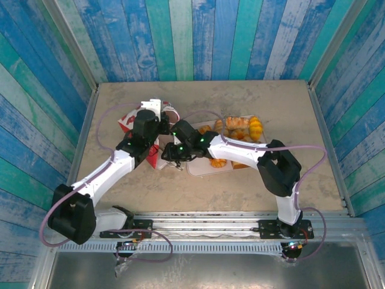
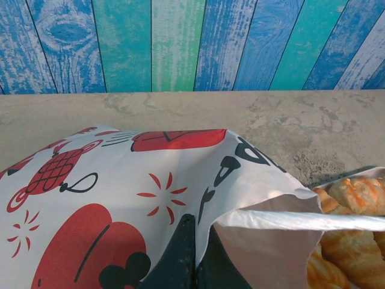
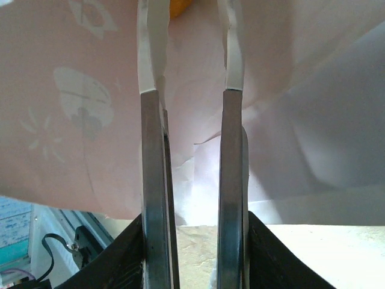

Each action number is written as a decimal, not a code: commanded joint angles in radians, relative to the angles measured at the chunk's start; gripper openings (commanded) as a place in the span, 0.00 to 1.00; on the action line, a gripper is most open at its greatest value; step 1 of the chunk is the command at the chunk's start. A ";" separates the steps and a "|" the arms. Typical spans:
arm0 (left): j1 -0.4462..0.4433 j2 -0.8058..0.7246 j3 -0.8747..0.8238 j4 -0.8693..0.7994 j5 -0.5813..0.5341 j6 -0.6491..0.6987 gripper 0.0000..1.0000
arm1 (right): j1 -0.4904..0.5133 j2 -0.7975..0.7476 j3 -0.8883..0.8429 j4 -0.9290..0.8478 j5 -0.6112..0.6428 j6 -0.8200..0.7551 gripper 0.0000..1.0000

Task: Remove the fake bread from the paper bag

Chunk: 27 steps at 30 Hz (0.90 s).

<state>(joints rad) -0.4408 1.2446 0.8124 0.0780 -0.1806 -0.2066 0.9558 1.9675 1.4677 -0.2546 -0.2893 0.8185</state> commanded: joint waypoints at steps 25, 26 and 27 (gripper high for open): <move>-0.004 -0.031 0.006 -0.019 0.078 0.057 0.03 | -0.094 0.139 0.062 0.110 -0.120 0.093 0.44; -0.004 -0.030 0.006 -0.018 0.080 0.056 0.03 | -0.095 0.145 0.068 0.115 -0.125 0.095 0.45; -0.004 -0.028 0.005 -0.015 0.082 0.055 0.03 | -0.096 0.153 0.075 0.123 -0.133 0.098 0.45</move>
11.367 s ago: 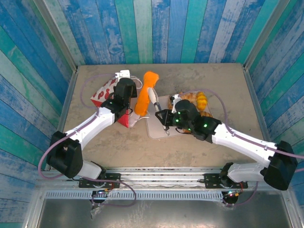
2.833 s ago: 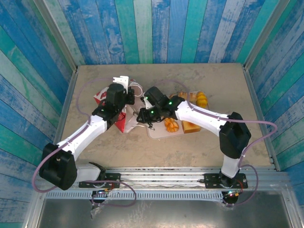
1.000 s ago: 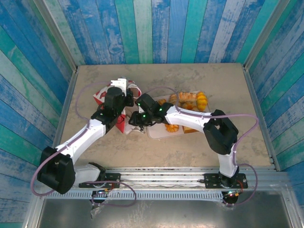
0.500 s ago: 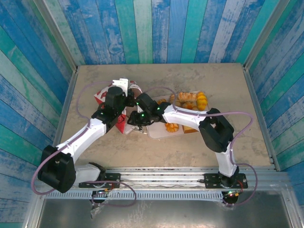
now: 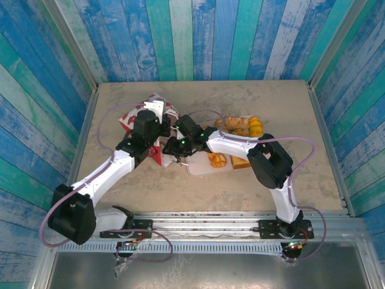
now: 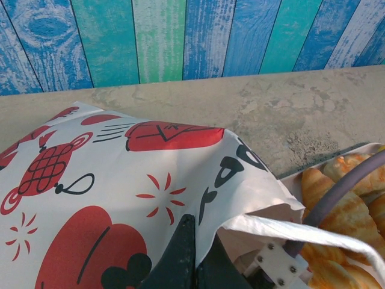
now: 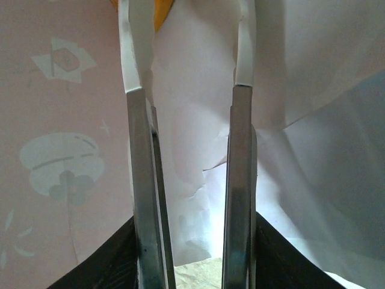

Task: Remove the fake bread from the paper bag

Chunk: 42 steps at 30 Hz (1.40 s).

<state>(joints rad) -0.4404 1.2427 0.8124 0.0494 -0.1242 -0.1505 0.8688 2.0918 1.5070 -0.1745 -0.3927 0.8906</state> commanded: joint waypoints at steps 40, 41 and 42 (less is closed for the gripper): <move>-0.004 -0.032 -0.018 0.011 -0.002 0.013 0.01 | -0.024 0.108 0.145 0.061 -0.019 -0.001 0.16; -0.004 -0.040 -0.027 0.017 -0.005 0.015 0.01 | -0.024 0.096 0.141 0.055 -0.015 -0.007 0.14; -0.004 -0.047 -0.034 0.021 -0.015 0.018 0.01 | -0.022 0.084 0.137 0.046 -0.008 -0.013 0.12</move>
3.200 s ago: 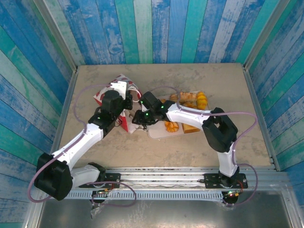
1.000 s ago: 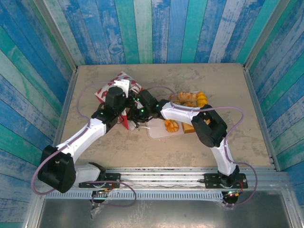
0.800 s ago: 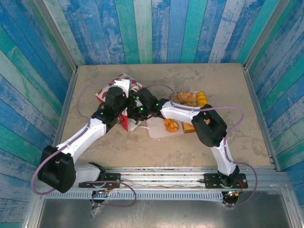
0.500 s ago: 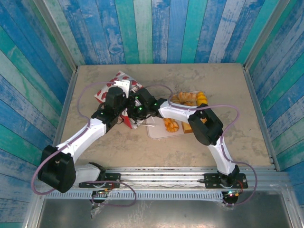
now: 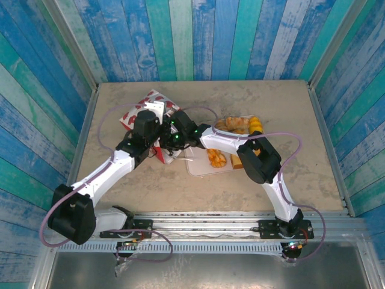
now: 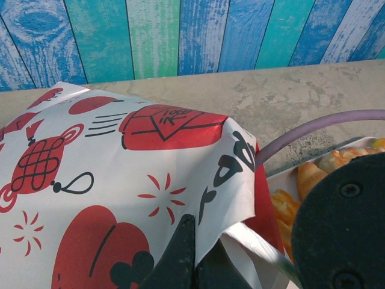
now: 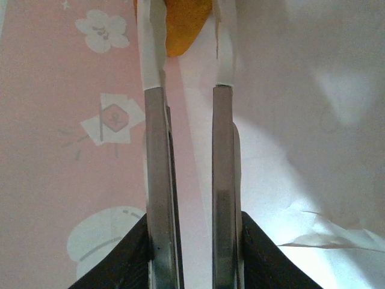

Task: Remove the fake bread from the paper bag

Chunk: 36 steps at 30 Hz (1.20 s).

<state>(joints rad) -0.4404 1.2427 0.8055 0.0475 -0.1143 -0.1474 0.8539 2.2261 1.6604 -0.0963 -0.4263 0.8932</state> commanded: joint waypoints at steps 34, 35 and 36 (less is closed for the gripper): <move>-0.004 -0.031 0.015 -0.025 -0.158 0.062 0.02 | 0.029 -0.427 -0.270 -0.190 0.072 -0.183 0.01; -0.003 -0.029 0.018 -0.027 -0.160 0.060 0.02 | 0.031 -0.435 -0.278 -0.192 0.066 -0.187 0.01; -0.003 -0.028 0.021 -0.029 -0.161 0.062 0.02 | 0.033 -0.442 -0.284 -0.192 0.056 -0.191 0.01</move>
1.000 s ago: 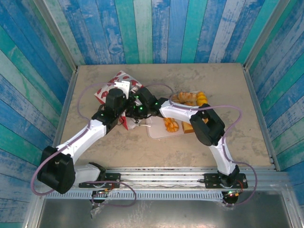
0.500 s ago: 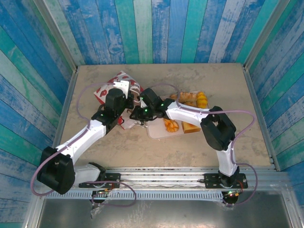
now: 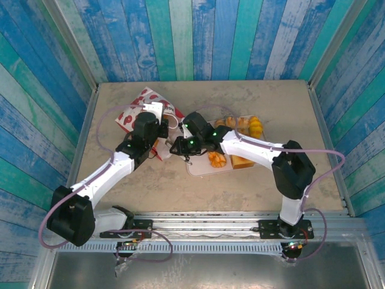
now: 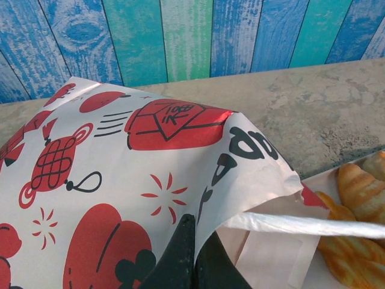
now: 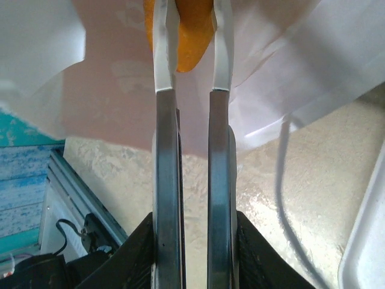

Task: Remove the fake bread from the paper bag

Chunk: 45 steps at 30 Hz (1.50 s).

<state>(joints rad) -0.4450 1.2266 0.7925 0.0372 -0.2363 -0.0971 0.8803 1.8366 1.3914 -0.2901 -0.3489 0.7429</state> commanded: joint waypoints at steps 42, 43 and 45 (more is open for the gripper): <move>0.010 0.075 0.175 -0.094 -0.177 0.174 0.01 | 0.015 -0.600 -0.170 -0.514 0.015 -0.359 0.01; 0.017 0.066 0.173 -0.090 -0.171 0.186 0.01 | 0.014 -0.623 -0.179 -0.523 0.023 -0.355 0.01; 0.031 0.050 0.166 -0.083 -0.152 0.207 0.01 | 0.006 -0.662 -0.196 -0.534 0.045 -0.345 0.01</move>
<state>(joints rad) -0.4316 1.2881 0.9394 -0.0570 -0.3920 0.0639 0.8928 1.2259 1.2144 -0.8074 -0.3336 0.4004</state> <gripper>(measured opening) 0.048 0.290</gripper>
